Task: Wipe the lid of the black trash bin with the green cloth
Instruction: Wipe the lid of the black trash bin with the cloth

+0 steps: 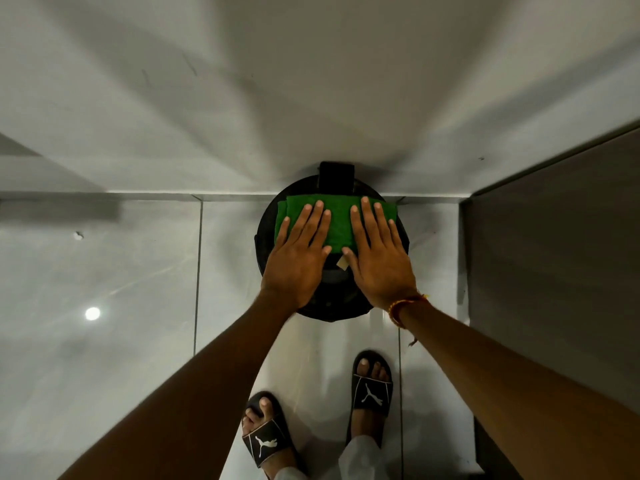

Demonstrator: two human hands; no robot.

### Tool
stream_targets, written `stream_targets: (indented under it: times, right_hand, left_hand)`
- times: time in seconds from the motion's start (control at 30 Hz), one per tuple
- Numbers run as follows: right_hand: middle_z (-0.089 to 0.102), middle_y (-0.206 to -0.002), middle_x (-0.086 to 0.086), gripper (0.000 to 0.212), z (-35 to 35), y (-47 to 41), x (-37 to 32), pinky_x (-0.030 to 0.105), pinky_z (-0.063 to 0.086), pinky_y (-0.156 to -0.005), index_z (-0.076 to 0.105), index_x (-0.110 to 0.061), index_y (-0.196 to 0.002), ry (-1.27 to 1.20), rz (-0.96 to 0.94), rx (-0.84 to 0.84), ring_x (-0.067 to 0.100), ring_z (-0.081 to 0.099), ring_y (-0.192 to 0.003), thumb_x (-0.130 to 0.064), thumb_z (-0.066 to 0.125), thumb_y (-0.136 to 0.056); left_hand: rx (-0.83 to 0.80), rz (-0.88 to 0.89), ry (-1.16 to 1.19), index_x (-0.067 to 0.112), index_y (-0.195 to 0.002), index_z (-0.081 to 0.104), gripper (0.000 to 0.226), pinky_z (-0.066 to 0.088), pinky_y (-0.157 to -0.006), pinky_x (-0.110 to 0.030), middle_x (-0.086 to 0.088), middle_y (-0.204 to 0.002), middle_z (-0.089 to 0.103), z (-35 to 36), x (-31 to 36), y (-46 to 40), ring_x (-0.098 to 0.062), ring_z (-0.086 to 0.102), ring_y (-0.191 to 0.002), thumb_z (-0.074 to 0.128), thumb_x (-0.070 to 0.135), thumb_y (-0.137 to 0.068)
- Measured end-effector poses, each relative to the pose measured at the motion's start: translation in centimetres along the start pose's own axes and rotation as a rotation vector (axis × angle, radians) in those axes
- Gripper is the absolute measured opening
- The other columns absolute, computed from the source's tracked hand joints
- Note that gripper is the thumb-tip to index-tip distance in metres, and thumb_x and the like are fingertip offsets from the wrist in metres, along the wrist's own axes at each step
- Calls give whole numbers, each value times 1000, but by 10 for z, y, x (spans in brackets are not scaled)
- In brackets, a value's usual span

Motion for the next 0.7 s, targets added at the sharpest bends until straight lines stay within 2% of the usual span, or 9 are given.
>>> stream_targets:
  times: [0.23, 0.53, 0.6, 0.7]
  right_hand:
    - [-2, -172, 7, 69, -15, -40, -3, 51, 15, -128, -1, -18, -163, -17, 19, -43, 29, 0, -160, -47, 26, -106]
    - [1, -172, 9, 71, 4, -23, -73, 52, 16, -127, 4, -17, -163, -15, -124, -48, 31, 2, -159, -45, 31, -105]
    - [-2, -172, 10, 74, 9, -12, -74, 52, 15, -128, 1, -15, -163, 14, -115, -47, 31, 0, -159, -48, 32, -105]
    - [-5, -172, 12, 89, 11, -6, -67, 53, 11, -128, -1, -13, -163, 12, -112, -60, 32, -3, -159, -59, 40, -99]
  left_hand:
    - [-21, 10, 29, 17, -161, 4, 63, 12, -126, -51, -3, -170, 2, -17, -16, -37, -21, 0, -157, 30, 36, -106]
    - [105, -157, 61, 15, -160, 14, 62, 21, -123, -55, -5, -169, 13, -10, -59, 29, -24, 8, -156, 27, 37, -103]
    - [96, -128, 101, 16, -160, 10, 70, 17, -124, -55, -5, -170, 8, -6, -58, 39, -23, 3, -157, 26, 50, -101]
    - [-51, -35, 129, 17, -160, -6, 117, 7, -124, -57, -4, -170, -9, 2, -55, 42, -22, -11, -156, 37, 88, -77]
Point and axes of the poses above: each hand's wrist, its own y-axis away from the middle knuckle, its own z-axis out of the palm, x = y × z, the point moved 9 cm from there along -y, towards the middle knuckle
